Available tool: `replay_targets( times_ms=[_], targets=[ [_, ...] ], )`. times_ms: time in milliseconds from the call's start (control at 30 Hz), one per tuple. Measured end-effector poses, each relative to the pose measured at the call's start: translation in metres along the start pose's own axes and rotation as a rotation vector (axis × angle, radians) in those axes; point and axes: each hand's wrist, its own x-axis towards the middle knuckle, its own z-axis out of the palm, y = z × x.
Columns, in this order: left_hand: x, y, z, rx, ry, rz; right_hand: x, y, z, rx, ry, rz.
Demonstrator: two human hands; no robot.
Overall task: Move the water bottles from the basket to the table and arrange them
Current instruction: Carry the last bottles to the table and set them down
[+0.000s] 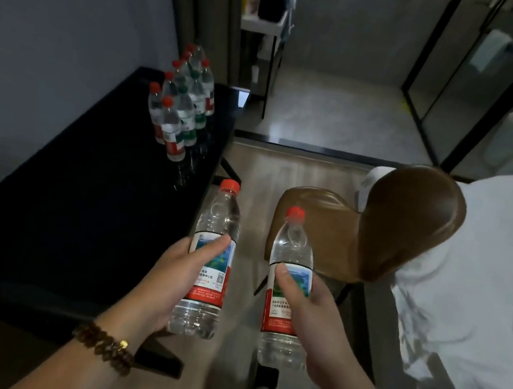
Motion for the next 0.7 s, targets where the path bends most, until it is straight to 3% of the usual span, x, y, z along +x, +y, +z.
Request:
replay_targets(
  times_ms=[167,400,700],
  targets=[
    [0.089,0.032,0.003,-0.038,0.094,-0.009,0.12,-0.035,0.008,-0.047,-0.133,0.006],
    [0.167,0.089,-0.011,-0.214,0.36,0.01,0.257,-0.099,0.045,-0.173,-0.387,-0.007],
    [0.207,0.109,-0.064,-0.298,0.664,0.02,0.354,-0.136,0.145,-0.324,-0.715,-0.063]
  ],
)
